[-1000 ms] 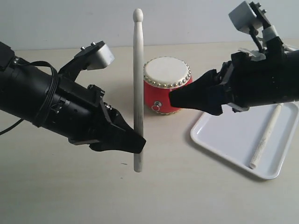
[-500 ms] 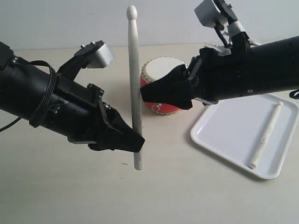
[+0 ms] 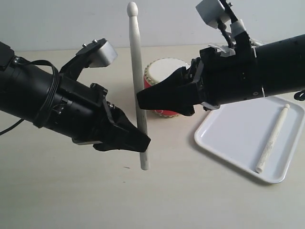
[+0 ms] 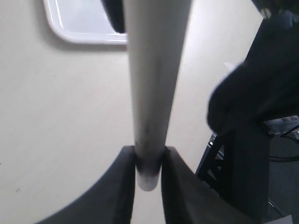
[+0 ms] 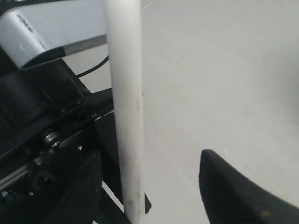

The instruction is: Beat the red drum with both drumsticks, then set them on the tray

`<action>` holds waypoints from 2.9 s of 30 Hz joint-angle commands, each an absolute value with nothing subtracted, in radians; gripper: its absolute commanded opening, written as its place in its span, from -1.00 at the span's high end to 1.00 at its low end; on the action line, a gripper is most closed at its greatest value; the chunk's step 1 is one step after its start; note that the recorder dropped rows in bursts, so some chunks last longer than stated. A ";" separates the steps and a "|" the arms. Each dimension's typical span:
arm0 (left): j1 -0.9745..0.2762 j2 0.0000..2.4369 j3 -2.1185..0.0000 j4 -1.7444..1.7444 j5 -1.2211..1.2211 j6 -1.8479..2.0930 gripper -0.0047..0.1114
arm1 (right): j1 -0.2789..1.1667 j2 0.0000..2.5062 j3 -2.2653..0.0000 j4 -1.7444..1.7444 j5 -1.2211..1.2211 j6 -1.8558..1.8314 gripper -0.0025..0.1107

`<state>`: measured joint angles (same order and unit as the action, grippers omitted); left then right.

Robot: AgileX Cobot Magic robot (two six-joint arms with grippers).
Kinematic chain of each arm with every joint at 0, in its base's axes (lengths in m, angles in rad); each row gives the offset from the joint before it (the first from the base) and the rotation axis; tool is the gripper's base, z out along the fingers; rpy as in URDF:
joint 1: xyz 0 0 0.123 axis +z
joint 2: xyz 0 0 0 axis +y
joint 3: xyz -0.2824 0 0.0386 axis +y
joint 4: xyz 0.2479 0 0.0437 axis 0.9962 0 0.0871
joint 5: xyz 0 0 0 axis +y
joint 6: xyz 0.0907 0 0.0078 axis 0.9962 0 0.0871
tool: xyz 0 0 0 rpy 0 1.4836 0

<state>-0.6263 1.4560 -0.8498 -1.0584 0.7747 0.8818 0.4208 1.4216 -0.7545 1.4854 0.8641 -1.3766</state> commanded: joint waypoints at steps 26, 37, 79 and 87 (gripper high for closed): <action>-0.626 1.454 -0.844 -1.088 0.745 0.911 0.92 | 0.506 1.483 -0.763 1.676 0.787 -1.525 -0.08; -0.626 1.454 -0.844 -1.088 0.745 0.911 0.92 | 0.506 1.483 -0.763 1.690 0.828 -1.473 0.50; -0.619 1.402 -0.896 -0.936 0.704 0.842 -0.29 | 0.491 1.480 -0.763 1.681 0.543 -1.257 0.96; -0.524 1.298 -0.896 -0.840 0.781 0.762 0.10 | 0.314 1.478 -0.763 1.437 0.454 -0.890 0.96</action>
<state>-0.5556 1.3383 -0.8893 -0.8660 0.7354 0.7832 0.3727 1.4800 -0.7567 1.5659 0.4923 -1.0561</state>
